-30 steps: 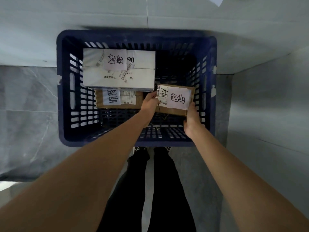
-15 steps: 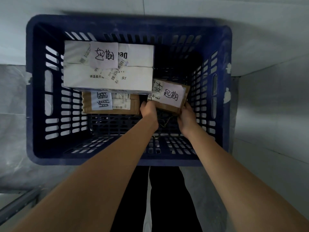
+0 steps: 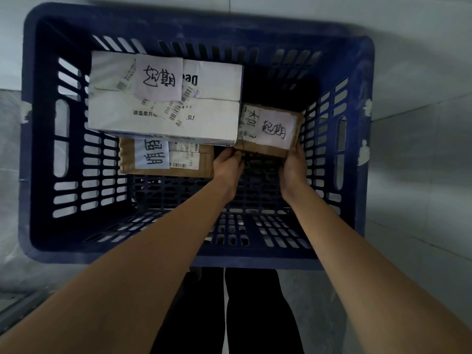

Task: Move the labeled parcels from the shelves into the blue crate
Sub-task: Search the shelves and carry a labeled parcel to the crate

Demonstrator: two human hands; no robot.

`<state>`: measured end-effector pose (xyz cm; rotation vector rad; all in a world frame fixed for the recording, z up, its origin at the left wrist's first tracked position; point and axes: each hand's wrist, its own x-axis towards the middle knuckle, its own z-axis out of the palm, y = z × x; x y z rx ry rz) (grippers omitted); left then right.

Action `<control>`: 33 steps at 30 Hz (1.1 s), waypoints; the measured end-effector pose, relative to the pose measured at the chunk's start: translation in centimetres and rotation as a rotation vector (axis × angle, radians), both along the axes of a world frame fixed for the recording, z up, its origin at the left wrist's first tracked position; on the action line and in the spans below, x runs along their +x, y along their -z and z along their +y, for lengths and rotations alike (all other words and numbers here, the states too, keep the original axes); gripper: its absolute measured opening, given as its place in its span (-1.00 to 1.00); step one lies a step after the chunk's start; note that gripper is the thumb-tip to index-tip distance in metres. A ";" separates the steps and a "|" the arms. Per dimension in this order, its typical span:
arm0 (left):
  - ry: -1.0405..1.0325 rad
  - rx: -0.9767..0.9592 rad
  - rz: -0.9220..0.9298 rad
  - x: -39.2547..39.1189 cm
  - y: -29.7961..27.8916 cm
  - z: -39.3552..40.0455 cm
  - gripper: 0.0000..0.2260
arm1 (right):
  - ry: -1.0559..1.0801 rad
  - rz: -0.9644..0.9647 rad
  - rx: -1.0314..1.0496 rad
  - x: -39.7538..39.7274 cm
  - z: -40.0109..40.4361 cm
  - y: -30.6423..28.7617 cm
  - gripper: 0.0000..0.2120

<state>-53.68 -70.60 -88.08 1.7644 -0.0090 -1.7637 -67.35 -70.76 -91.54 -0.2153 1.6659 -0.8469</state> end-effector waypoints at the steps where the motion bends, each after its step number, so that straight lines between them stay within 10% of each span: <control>1: 0.037 -0.014 -0.004 -0.3 0.0 -0.2 -0.64 | 0.014 0.014 -0.010 -0.2 -0.4 -0.1 -0.58; 12: 0.367 -0.071 -0.128 -1.5 -0.1 -0.9 -0.49 | 0.266 -0.082 0.060 -0.6 -2.6 1.0 -0.58; 21: 0.375 -0.068 -0.174 -0.7 -3.0 0.5 -0.46 | 0.175 -0.092 0.173 -0.5 -1.7 -1.2 -0.20; 33: 0.558 -0.481 -0.532 4.4 -25.2 0.7 -0.68 | -0.598 0.760 -0.342 1.9 0.9 -25.5 -0.50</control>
